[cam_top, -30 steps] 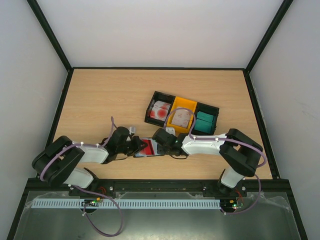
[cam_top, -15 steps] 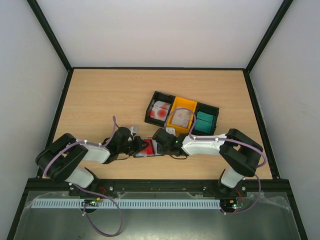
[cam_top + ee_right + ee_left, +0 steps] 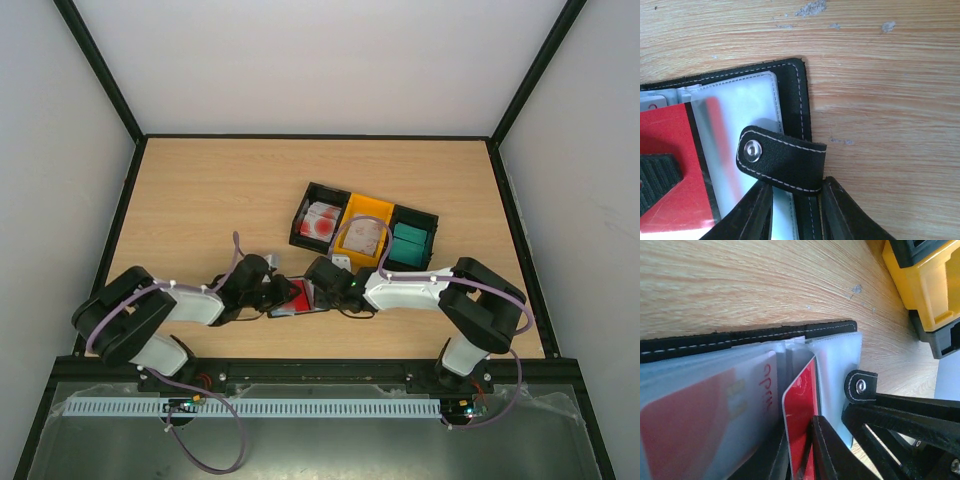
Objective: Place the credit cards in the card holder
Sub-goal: Insert the credit card into the card holder.
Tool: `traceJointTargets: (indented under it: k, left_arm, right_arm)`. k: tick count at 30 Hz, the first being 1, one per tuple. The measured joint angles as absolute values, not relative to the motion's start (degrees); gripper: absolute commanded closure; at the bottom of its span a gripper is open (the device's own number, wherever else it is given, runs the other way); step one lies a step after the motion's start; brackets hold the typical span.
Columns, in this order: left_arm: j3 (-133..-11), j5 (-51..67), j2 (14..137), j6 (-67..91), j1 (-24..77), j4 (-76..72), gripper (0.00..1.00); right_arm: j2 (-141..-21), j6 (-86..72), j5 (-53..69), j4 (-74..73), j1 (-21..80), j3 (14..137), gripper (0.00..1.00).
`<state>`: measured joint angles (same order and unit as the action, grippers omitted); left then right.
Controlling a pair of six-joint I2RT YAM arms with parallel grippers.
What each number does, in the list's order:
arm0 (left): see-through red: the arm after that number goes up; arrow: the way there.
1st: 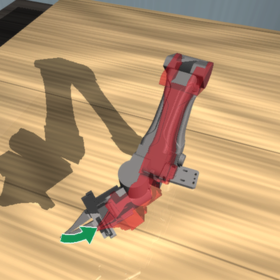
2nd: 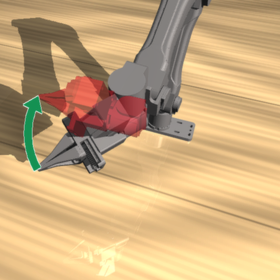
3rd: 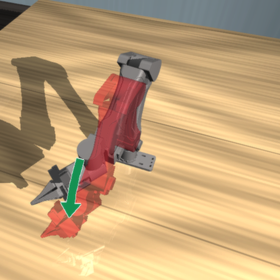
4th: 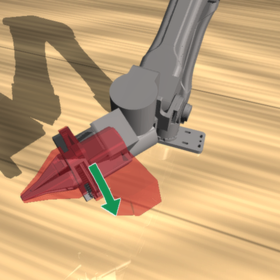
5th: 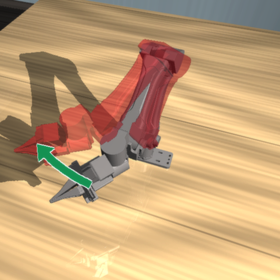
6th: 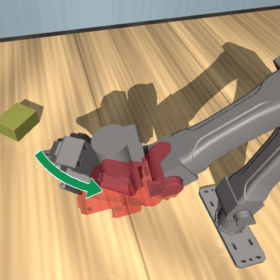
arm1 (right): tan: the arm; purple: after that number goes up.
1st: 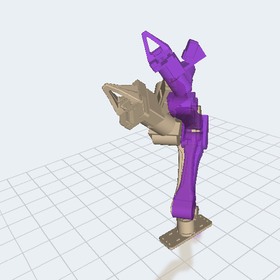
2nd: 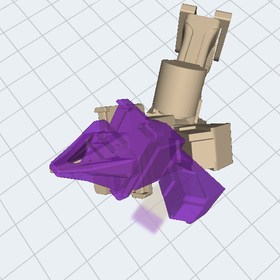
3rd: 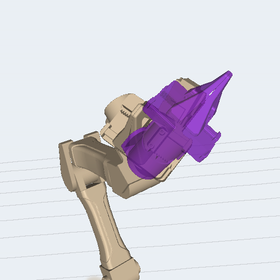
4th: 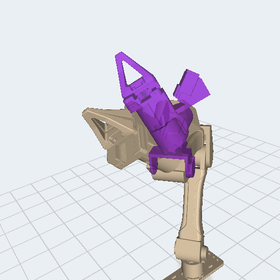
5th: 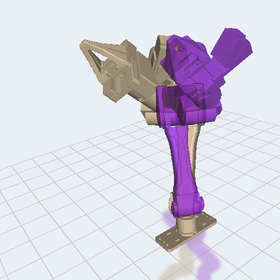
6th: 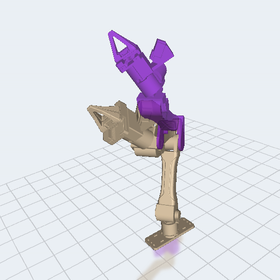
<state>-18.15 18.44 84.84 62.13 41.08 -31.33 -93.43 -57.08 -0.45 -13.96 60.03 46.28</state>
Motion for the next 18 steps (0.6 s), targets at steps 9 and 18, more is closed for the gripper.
traceJointTargets:
  k: [9,18]
  left_arm:
    - [-19.86,17.93,77.01,62.11,41.63,-20.69,0.57]
    - [-24.16,17.74,76.16,62.15,41.63,-10.11,0.41]
  right_arm:
    - [-93.38,-57.04,0.21,-10.90,60.03,45.25,0.76]
    - [-93.34,-57.06,1.13,-8.67,60.03,44.56,0.76]
